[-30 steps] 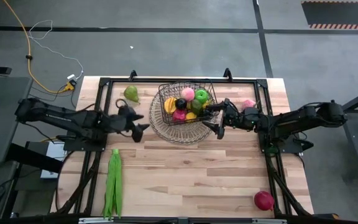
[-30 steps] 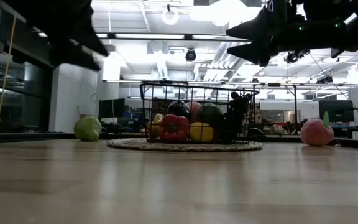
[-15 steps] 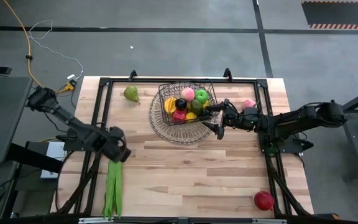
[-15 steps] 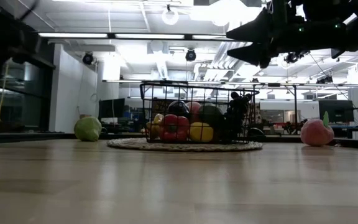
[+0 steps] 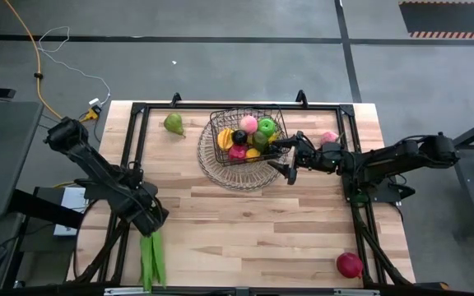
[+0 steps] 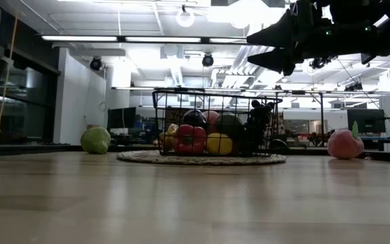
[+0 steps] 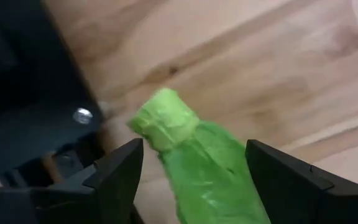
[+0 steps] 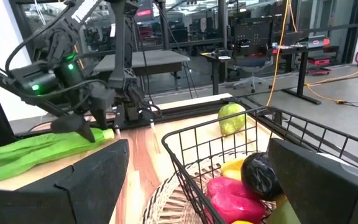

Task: Build produce basket
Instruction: Put the leaf lettuce into the wire basket

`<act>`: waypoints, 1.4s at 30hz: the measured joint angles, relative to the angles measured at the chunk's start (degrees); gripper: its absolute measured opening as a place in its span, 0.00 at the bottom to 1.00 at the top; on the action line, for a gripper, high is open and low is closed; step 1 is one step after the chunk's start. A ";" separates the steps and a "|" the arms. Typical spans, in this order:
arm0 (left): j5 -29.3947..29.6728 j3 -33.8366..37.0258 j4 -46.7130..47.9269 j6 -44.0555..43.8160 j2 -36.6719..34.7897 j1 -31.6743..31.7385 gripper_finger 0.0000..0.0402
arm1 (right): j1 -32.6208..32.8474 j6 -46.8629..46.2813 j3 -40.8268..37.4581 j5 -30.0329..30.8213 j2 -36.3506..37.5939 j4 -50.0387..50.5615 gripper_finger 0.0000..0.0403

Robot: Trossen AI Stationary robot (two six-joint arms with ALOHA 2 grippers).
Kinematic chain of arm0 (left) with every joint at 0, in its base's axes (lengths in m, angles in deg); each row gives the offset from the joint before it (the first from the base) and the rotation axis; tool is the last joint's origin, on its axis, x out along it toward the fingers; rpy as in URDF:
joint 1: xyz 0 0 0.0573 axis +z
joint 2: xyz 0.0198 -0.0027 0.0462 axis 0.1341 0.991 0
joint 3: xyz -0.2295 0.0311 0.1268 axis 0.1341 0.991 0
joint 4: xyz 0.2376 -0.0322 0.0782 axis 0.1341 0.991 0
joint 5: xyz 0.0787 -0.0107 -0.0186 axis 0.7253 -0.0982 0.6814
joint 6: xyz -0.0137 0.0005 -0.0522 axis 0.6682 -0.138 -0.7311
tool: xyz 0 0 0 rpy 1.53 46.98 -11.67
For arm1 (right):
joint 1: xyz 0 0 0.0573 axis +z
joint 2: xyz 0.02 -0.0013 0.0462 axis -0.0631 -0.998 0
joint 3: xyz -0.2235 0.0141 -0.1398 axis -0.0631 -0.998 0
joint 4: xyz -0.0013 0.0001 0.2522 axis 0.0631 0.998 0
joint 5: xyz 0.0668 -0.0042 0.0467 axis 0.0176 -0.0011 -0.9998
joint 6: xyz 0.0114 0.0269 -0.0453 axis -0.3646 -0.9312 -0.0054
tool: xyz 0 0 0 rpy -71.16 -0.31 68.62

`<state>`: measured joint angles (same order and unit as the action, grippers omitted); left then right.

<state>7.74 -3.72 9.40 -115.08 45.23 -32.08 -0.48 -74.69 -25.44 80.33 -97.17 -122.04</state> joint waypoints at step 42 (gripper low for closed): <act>9.01 -6.95 -5.07 21.54 7.61 10.00 0.16 | 0.02 0.00 0.00 0.15 0.00 0.87 0.93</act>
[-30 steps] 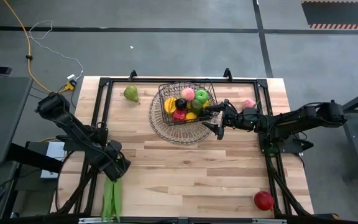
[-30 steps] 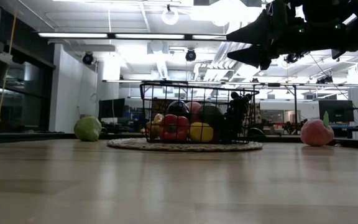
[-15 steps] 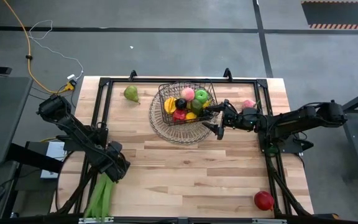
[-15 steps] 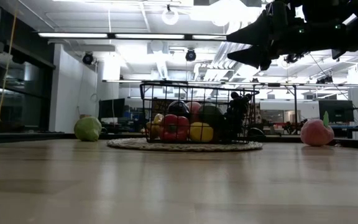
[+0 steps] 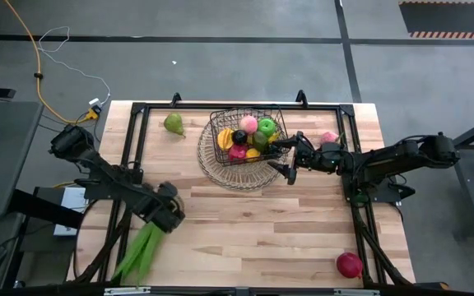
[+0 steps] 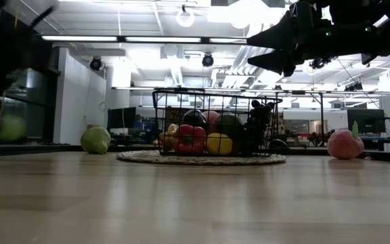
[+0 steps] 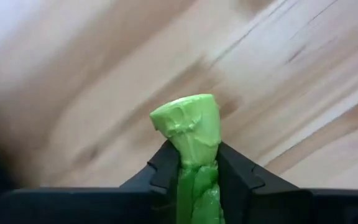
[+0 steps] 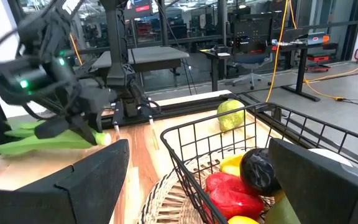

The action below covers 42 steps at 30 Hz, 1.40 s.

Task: Build produce basket
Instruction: Put the leaf lettuce into the wire basket

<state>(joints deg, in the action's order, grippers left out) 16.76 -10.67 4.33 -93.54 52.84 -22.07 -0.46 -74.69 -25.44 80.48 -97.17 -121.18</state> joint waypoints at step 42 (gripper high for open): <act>2.65 -75.02 4.22 107.49 40.04 46.89 0.16 | -0.04 1.91 0.00 0.20 0.00 0.42 0.93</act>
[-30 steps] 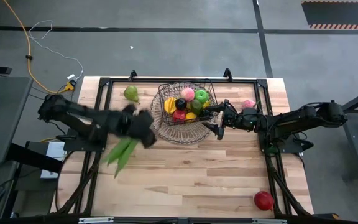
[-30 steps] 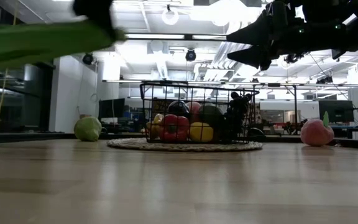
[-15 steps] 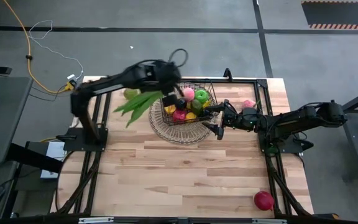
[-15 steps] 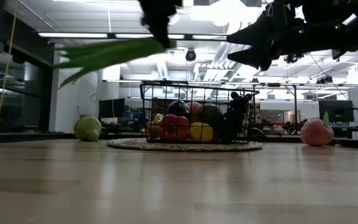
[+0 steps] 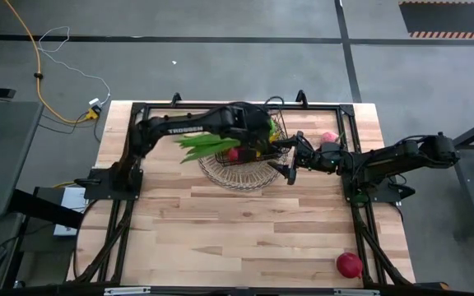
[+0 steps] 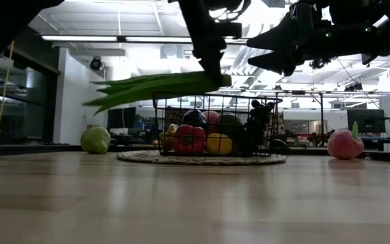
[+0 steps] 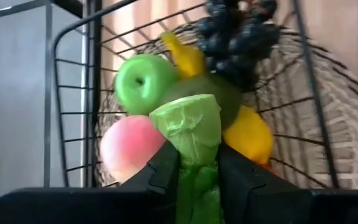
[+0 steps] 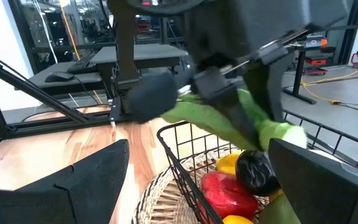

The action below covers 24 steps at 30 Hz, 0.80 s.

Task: Build produce basket
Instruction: Put the leaf lettuce into the wire basket

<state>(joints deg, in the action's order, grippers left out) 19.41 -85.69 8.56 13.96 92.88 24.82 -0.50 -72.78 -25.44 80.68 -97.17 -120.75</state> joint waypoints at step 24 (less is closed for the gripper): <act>1.12 -0.01 -4.90 -7.26 4.98 -2.81 0.21 | 0.00 0.04 0.00 0.00 0.01 -0.02 0.93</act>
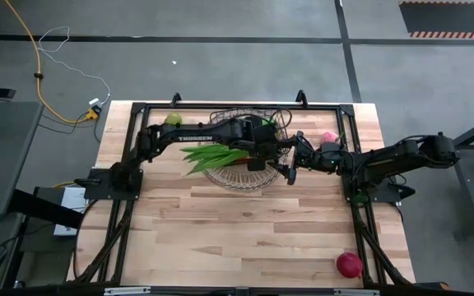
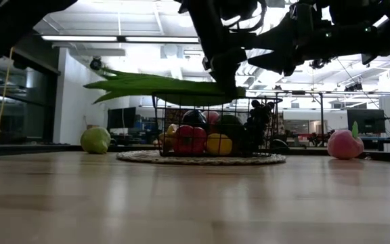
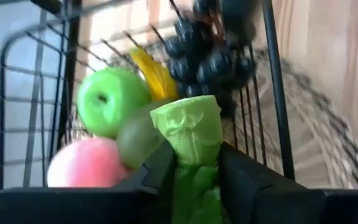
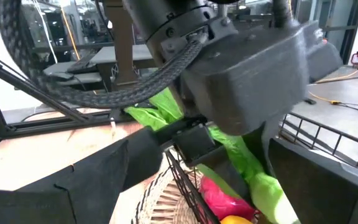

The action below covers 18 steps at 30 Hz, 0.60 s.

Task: Build produce basket
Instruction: Put the leaf lettuce into the wire basket

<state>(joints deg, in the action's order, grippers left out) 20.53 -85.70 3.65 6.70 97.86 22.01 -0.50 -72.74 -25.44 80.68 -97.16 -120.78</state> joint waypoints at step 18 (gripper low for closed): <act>-3.91 0.01 -3.34 0.55 0.03 0.29 0.48 | 0.00 0.04 0.00 0.00 0.01 -0.02 0.93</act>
<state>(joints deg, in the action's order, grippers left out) 16.61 -85.69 0.31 7.25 97.89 22.30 -0.51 -72.70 -25.44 80.68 -97.15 -120.79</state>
